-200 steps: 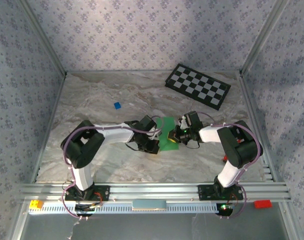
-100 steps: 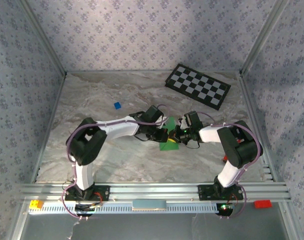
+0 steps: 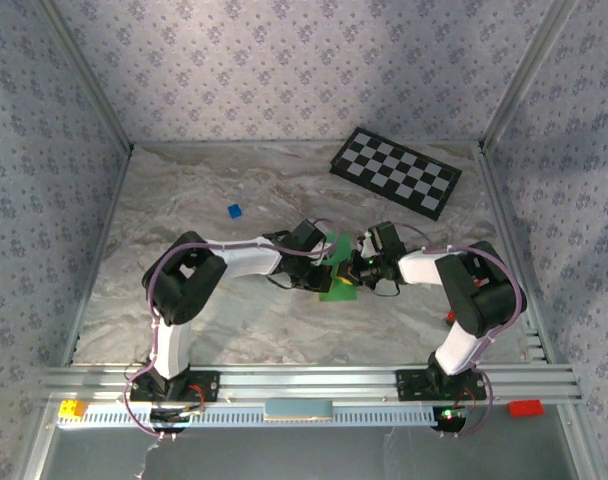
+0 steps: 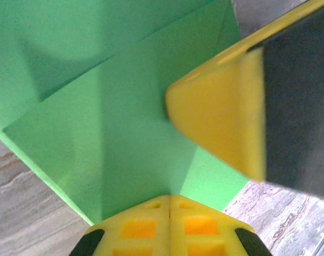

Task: Fold a paper plane with a square sheet of paper (pick it up from the middle)
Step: Fold the triangle a second time at the center of the table.

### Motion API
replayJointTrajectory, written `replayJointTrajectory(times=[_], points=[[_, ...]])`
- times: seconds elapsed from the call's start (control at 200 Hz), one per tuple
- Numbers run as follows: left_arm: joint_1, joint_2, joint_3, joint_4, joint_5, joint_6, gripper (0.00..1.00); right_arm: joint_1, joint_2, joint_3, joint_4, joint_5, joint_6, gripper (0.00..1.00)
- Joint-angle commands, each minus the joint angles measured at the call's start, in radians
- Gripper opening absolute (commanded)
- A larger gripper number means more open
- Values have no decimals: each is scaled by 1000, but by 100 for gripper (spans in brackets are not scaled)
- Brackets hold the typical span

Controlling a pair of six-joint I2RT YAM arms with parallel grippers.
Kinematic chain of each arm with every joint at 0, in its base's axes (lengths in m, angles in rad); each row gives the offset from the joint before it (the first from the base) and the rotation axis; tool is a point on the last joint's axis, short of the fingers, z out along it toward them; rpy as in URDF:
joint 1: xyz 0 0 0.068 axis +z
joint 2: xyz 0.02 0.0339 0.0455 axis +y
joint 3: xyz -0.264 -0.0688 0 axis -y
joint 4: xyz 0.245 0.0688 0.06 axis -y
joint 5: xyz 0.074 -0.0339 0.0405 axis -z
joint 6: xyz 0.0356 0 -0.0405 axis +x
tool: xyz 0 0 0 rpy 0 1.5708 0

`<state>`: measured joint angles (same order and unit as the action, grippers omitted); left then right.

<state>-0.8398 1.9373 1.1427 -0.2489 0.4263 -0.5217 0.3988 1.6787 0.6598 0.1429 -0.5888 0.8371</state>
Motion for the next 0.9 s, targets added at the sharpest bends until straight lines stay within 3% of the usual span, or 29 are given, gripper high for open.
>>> replayJointTrajectory(times=[0.0,0.215,0.33,0.4,0.625,0.895], points=[[-1,14,-63,-103,-47,0,0,-4,-55,32,-48,35,-17,1],[-2,18,-44,-105,-50,0,0,19,-17,45,-29,-27,-28,1],[-1,16,-40,-107,-60,0,0,22,29,64,-110,21,-49,0],[0,18,-34,-118,-67,5,0,-3,44,67,-161,63,-74,0],[2,33,-31,-116,-63,5,0,-133,66,-1,-4,9,-31,0],[2,23,-44,-112,-67,3,0,-185,45,49,-32,15,-40,0]])
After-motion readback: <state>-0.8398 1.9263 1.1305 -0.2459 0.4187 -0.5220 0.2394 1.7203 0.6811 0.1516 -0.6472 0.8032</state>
